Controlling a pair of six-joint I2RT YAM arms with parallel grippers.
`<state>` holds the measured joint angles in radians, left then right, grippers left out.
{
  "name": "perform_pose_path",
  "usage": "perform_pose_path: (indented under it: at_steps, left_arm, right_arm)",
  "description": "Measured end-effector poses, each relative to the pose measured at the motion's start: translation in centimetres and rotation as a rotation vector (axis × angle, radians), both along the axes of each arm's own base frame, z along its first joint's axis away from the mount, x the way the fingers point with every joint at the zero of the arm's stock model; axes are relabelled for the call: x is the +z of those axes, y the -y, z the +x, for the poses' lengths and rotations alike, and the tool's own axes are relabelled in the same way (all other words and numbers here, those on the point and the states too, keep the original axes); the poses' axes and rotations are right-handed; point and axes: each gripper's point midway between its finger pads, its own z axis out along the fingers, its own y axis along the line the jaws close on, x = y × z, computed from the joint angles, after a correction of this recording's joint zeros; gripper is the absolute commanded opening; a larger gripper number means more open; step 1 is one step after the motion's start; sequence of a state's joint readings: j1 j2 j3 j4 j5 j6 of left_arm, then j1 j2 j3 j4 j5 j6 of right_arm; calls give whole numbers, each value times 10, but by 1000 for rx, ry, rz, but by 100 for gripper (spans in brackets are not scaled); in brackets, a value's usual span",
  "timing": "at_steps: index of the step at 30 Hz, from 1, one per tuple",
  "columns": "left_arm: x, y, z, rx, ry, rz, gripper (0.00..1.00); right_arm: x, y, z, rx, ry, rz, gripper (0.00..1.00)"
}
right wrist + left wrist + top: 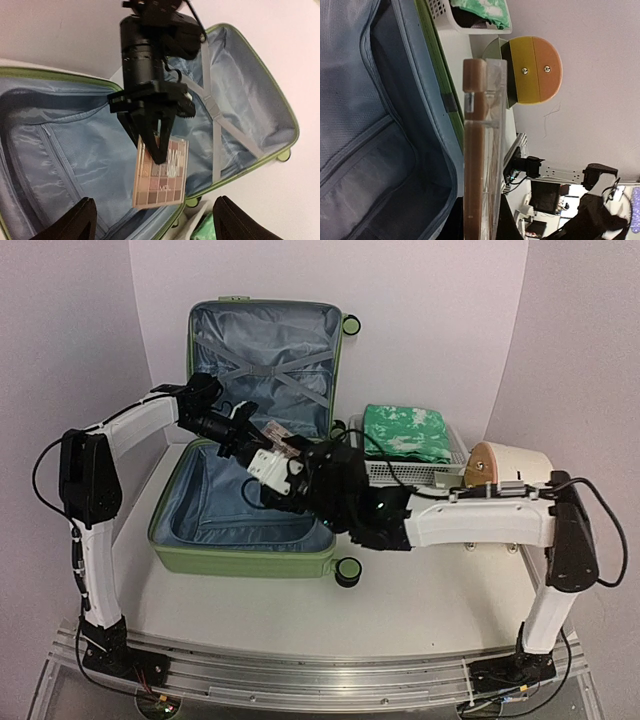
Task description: Open, take out, and arrange the luggage
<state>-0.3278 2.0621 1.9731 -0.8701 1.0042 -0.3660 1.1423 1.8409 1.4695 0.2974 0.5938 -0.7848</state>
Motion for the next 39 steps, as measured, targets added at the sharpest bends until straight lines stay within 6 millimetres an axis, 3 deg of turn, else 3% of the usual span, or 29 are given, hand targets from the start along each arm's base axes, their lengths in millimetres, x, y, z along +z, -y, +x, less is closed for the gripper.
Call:
perform_pose_path:
  at_steps: [2, 4, 11, 15, 20, 22, 25, 27, 32, 34, 37, 39]
  left_arm:
    - [-6, 3, -5, 2, -65, -17, 0]
    - [-5, 6, -8, -2, -99, -39, 0]
    - [8, 12, -13, -32, -132, -110, 0]
    - [12, 12, -17, -40, -146, -127, 0]
    - [15, 13, -19, -51, -150, -144, 0]
    - [14, 13, -20, -54, -160, -150, 0]
    - [18, 14, -20, -64, -154, -169, 0]
    - [19, 15, -21, -68, -156, -176, 0]
    - [19, 14, -19, -69, -145, -184, 0]
    - [20, 14, -20, -73, -144, -189, 13]
    - [21, 14, -19, -77, -137, -194, 51]
    - [20, 13, -18, -75, -126, -190, 71]
  right_arm:
    - [-19, -16, -2, -10, 92, -94, 85]
    - [-37, -20, 9, -53, 173, -180, 84]
    - [-79, -7, 53, -251, 373, -410, 74]
    - [-74, -5, 65, -338, 442, -451, 70]
    - [-46, 2, 73, -420, 488, -418, 64]
    - [-34, 5, 76, -449, 496, -393, 58]
    - [-34, 5, 78, -455, 503, -398, 20]
    - [-40, 4, 80, -458, 504, -416, 4]
    - [-48, 1, 83, -463, 506, -415, 0]
    - [-48, 1, 83, -464, 507, -418, 0]
    - [-48, 3, 83, -475, 504, -426, 0]
    - [-49, 8, 85, -495, 495, -434, 0]
